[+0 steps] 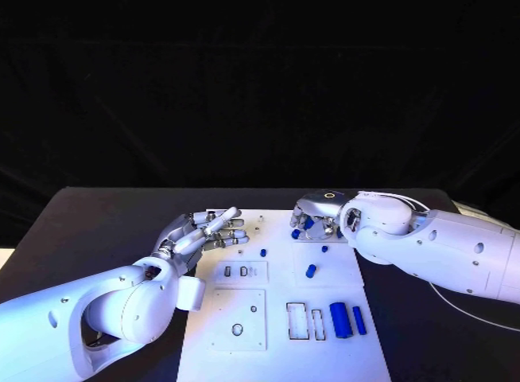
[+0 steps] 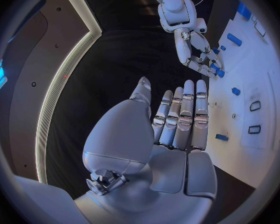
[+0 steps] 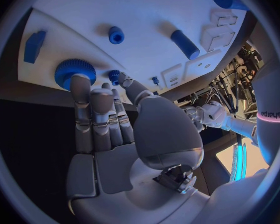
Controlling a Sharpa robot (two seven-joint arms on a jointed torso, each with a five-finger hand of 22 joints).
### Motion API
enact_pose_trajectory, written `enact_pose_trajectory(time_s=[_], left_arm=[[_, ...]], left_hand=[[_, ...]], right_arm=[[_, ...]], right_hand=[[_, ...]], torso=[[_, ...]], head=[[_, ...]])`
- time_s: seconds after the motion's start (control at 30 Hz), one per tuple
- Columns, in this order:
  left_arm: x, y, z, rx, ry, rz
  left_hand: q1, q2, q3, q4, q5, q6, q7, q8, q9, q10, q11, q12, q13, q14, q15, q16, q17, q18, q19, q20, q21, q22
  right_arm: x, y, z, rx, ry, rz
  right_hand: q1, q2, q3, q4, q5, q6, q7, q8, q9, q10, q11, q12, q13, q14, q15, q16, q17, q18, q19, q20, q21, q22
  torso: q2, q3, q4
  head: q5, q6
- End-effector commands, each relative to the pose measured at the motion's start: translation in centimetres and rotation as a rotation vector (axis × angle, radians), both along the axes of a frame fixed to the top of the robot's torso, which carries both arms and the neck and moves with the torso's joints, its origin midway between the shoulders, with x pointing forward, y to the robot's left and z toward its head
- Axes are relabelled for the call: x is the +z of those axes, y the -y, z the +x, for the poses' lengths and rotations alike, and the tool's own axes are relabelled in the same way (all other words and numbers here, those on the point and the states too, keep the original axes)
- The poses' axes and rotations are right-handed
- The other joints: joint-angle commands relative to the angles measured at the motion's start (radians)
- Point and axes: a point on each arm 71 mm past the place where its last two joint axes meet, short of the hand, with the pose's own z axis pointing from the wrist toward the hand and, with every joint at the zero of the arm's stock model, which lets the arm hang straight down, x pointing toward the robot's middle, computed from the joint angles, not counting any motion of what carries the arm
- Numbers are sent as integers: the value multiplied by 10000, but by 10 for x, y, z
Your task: Assemble the parts on the task board
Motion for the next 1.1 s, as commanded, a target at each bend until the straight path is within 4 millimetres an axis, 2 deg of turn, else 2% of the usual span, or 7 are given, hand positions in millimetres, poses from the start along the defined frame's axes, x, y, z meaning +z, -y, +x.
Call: enact_pose_trajectory(time_s=[0.03, 0.13, 0.47, 0.8, 0.97, 1.1], left_arm=[[1, 2, -1, -195, -34, -184], [1, 2, -1, -207, -47, -185], [1, 2, -1, -212, -85, -167], [1, 3, -2, -238, -109, -166], [1, 2, -2, -227, -122, -152], [1, 2, -1, -214, -130, -141]], left_hand=[[-85, -28, -50, -10, 5, -15, 69, -48, 1, -13, 58, -33, -4, -6, 39, -48, 15, 32, 38, 0, -37, -15], [-86, -28, -50, -10, 5, -15, 69, -48, 1, -13, 58, -33, -4, -6, 39, -48, 15, 32, 38, 0, -37, -15], [-89, -24, -54, -10, 6, -17, 73, -51, 2, -14, 61, -36, -4, -5, 40, -51, 18, 32, 39, 1, -40, -17], [-89, -24, -54, -10, 6, -17, 73, -51, 2, -14, 61, -36, -4, -5, 40, -51, 18, 32, 39, 1, -40, -17], [-92, -16, -59, -11, 7, -20, 78, -54, 2, -18, 66, -41, -4, -4, 43, -54, 24, 32, 41, 4, -44, -20], [-94, -12, -60, -10, 8, -21, 80, -55, 2, -19, 67, -42, -4, -4, 44, -56, 26, 32, 41, 4, -46, -21]], right_arm=[[-2, -1, 0, 43, -79, -400], [-3, -1, 1, 35, -155, -371], [-4, -3, 3, 75, -309, -387], [-6, -5, 5, 40, -408, -495], [-3, -3, 6, -158, 35, -339], [4, -4, 4, -208, 720, 302]], right_hand=[[26, -22, 72, 52, -36, 92, 14, -3, 11, 42, -6, -6, -8, 172, 24, 79, 58, -116, 29, 15, 107, 80], [-32, 7, 98, 143, -32, 97, 10, -12, 8, 46, -11, -12, -10, 143, 23, 104, 62, -115, -1, 21, 152, 110], [-58, 192, 360, 516, -224, 397, -88, 64, 44, 344, -102, 34, 7, 205, -41, 821, 810, -217, 191, 5, 777, 898], [68, 225, 600, 658, -470, 582, -141, 76, 54, 523, -155, 14, 1, 205, -81, 1144, 1118, -263, 249, -28, 1078, 1250], [185, 342, 838, 765, -742, 664, -146, 69, 58, 590, -168, -3, -2, 198, -93, 1294, 1239, -292, 295, -41, 1264, 1469], [262, 351, 1012, 823, -830, 689, -138, 52, 57, 613, -165, -9, -3, 199, -91, 1423, 1358, -318, 343, -41, 1409, 1649]], torso=[[37, 3, 8], [49, -3, 14], [104, -4, 27], [144, -12, 44], [150, -18, 48], [157, -15, 48]], head=[[-6, -31], [-11, -71], [1, -57], [-19, -73], [-18, -91], [-21, -69]])
